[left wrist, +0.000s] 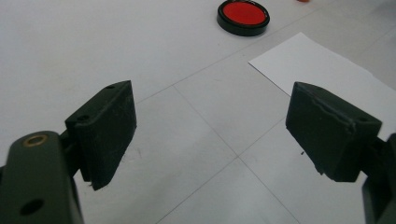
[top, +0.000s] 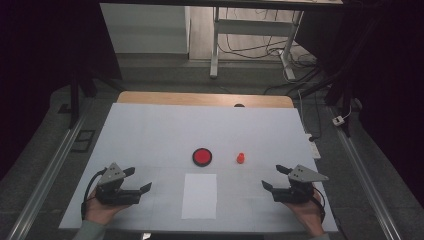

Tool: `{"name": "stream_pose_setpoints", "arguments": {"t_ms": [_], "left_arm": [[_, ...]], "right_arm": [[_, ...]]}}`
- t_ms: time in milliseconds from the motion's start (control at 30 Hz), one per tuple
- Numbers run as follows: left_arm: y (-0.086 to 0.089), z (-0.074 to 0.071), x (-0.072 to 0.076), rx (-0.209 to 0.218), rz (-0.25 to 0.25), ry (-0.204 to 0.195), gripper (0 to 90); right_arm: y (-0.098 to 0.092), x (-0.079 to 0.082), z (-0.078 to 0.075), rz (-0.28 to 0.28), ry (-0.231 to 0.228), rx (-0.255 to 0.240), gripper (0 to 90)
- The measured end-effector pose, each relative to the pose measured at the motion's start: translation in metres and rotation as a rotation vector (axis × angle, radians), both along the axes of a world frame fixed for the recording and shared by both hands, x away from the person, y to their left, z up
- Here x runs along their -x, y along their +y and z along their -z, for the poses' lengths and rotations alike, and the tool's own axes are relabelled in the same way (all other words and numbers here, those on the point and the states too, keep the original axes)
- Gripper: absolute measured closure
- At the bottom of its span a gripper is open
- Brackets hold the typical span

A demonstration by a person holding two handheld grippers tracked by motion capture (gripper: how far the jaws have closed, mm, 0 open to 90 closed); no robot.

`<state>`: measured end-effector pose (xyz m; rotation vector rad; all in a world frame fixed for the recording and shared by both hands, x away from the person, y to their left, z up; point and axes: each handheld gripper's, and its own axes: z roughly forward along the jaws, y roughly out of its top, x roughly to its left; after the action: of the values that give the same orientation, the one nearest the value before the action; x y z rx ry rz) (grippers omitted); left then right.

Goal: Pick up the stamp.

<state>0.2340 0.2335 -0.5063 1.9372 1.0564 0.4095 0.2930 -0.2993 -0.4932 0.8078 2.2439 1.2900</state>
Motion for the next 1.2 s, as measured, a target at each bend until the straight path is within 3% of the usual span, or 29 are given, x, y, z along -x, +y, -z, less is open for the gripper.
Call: {"name": "stream_pose_setpoints", "arguments": {"t_ms": [567, 1000, 1200], "left_arm": [[-0.005, 0.004, -0.009, -0.020, 0.001, 0.002, 17.7], [-0.006, 0.008, -0.012, -0.023, 0.000, 0.017, 17.8], [-0.006, 0.007, -0.010, -0.021, 0.006, 0.010, 17.8]], "right_arm": [[0.008, 0.005, 0.007, -0.011, 0.019, 0.017, 22.6], [0.007, -0.004, 0.009, -0.004, 0.038, -0.010, 23.5], [0.011, -0.005, 0.011, -0.012, 0.039, 0.011, 23.2]]}}
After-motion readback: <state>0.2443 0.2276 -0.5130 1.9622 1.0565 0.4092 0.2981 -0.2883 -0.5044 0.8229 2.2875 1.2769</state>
